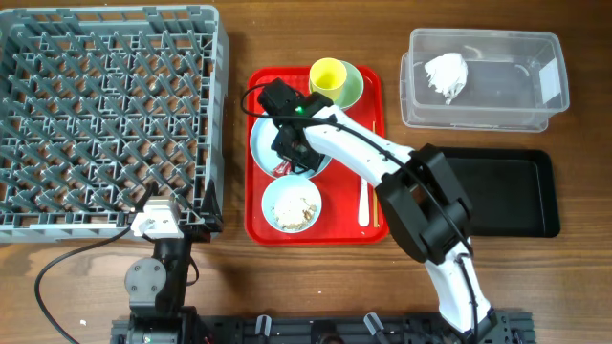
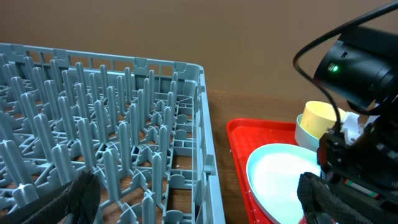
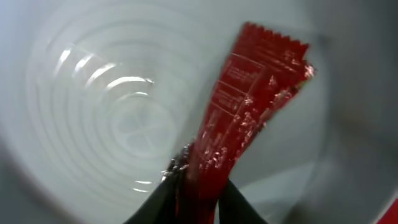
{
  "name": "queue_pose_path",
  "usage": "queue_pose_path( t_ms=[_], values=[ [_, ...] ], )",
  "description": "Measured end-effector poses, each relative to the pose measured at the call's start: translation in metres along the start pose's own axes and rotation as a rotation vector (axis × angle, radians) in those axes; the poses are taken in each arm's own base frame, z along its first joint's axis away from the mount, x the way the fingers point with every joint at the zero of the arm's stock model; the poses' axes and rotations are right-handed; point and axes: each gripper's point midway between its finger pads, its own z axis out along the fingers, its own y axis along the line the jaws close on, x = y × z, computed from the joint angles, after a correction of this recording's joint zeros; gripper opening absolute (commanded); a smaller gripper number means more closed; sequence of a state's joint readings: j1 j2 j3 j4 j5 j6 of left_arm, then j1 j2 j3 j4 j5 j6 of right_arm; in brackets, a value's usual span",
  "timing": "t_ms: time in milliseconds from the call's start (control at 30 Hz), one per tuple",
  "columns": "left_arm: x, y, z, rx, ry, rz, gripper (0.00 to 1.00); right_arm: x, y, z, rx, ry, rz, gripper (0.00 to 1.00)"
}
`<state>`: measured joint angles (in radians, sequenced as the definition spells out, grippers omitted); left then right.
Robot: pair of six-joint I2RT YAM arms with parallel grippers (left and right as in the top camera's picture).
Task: Sort waste into correct bins and load items into the dishwasher rack
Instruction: 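Grasp the red sauce packet on the plate with the right gripper, then carry the red packet to the clear bin and release it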
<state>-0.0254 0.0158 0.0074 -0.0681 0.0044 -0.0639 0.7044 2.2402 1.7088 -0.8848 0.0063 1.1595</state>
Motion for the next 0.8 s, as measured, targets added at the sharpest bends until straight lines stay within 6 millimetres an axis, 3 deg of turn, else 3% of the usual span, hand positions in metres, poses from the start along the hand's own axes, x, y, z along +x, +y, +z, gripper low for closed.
queue_pose_path(
  t_ms=[200,300,400,467,533,633,700,767,800],
  values=[
    [0.0,0.0,0.0,0.0,0.0,0.0,1.0,-0.002,0.004,-0.003,-0.011,-0.005,-0.107,0.04],
    [0.0,0.0,0.0,0.0,0.0,0.0,1.0,-0.015,0.017,-0.024,-0.048,-0.028,-0.196,0.04],
    [0.0,0.0,0.0,0.0,0.0,0.0,1.0,-0.047,0.021,-0.076,-0.107,-0.099,-0.212,0.04],
    [0.0,0.0,0.0,0.0,0.0,0.0,1.0,-0.092,0.011,-0.142,-0.178,-0.237,-0.16,0.04],
    [0.0,0.0,0.0,0.0,0.0,0.0,1.0,-0.144,-0.021,-0.213,-0.216,-0.415,-0.059,0.04],
    [0.0,0.0,0.0,0.0,0.0,0.0,1.0,-0.205,-0.083,-0.272,-0.186,-0.611,0.109,0.04],
    [0.0,0.0,0.0,0.0,0.0,0.0,1.0,-0.237,-0.12,-0.279,-0.14,-0.674,0.203,0.04],
    [0.0,0.0,0.0,0.0,0.0,0.0,1.0,-0.26,-0.15,-0.266,-0.087,-0.675,0.267,0.07],
    [0.0,0.0,0.0,0.0,0.0,0.0,1.0,-0.274,-0.167,-0.255,-0.06,-0.67,0.305,0.37]
  ],
)
